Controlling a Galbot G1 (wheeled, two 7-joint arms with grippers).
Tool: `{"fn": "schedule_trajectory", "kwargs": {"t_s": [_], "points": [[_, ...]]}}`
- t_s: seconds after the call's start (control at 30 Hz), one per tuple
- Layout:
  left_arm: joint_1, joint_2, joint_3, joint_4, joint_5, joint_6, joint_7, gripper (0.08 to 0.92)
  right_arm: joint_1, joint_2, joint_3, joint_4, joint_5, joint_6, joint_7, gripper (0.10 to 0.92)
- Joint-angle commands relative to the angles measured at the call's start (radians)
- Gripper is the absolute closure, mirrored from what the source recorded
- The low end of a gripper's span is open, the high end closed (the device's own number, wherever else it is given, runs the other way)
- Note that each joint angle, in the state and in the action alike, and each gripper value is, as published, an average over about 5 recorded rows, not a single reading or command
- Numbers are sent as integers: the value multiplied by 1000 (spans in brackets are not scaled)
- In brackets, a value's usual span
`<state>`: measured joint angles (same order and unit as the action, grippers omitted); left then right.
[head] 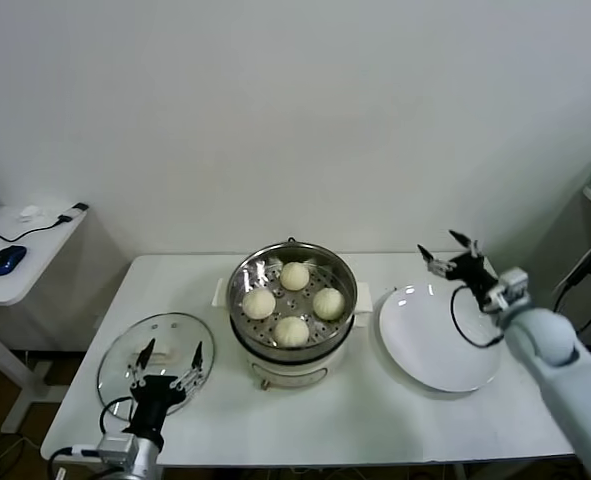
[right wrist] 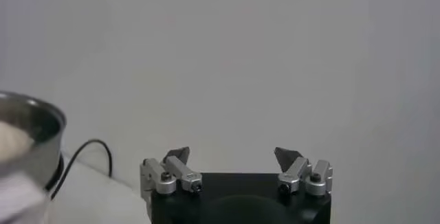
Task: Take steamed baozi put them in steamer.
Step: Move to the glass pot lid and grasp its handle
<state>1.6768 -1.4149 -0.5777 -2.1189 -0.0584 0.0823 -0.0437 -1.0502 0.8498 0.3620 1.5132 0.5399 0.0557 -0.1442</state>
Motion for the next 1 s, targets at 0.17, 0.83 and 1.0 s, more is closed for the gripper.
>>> {"fn": "schedule_trajectory", "kwargs": {"t_s": [0.17, 0.83, 1.0], "points": [[-8, 40, -28, 100, 441, -151, -118, 177, -390, 342, 273, -6, -164, 273, 26, 203], [-150, 145, -64, 625, 1311, -214, -442, 177, -345, 384, 235, 43, -244, 170, 49, 203], [-203, 142, -62, 680, 1330, -192, -460, 177, -339, 389, 235, 44, -258, 168, 53, 203]]}}
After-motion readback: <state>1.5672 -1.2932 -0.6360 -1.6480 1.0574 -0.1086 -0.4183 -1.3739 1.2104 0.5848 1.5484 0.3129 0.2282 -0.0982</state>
